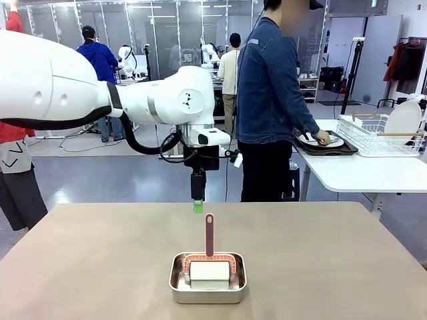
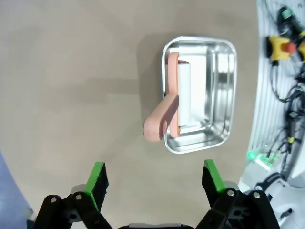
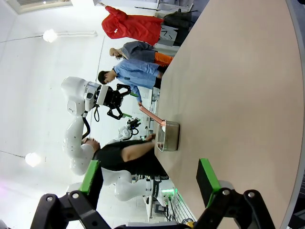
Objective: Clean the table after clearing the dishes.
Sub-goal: When the right (or left) Handle tray is removed, use the right hand (or left hand) to clean the right (or left) side of the table with the Lint Roller.
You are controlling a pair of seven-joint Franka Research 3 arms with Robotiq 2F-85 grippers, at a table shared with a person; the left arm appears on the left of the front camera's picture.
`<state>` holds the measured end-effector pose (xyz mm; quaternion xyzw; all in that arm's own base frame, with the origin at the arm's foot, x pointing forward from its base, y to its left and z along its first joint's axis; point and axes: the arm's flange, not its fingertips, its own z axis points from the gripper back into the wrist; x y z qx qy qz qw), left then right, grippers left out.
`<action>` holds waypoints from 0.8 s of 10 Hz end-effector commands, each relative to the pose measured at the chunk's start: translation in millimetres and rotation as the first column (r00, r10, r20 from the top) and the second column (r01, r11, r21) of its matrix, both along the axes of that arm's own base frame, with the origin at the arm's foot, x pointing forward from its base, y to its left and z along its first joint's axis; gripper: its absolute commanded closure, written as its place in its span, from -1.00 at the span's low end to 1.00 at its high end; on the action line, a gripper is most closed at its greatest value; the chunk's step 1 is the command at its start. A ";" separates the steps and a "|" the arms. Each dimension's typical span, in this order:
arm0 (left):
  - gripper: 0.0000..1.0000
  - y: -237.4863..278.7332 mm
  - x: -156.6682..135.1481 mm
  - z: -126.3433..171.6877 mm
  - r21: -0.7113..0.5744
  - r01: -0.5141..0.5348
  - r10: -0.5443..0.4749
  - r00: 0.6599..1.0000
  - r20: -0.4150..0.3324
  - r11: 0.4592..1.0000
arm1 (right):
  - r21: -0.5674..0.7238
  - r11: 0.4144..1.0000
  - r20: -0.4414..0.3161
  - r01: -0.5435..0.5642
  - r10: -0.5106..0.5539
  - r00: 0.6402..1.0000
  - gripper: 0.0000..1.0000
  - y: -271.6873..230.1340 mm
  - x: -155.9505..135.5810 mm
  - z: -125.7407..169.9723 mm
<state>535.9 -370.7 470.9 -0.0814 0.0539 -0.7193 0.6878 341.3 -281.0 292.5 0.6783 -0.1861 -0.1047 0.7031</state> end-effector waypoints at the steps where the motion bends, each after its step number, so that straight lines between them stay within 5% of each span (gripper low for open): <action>1: -1.00 -6.8 2.7 -7.5 -0.020 0.002 -0.003 0.996 -0.094 1.000 | -0.010 1.000 -0.008 -0.002 0.002 1.000 -1.00 1.0 -2.3 2.9; 8: -1.00 -15.8 3.6 -46.8 -0.035 0.017 -0.024 0.976 -0.216 0.999 | -0.010 1.000 -0.008 -0.002 0.002 1.000 -1.00 1.0 -2.3 2.9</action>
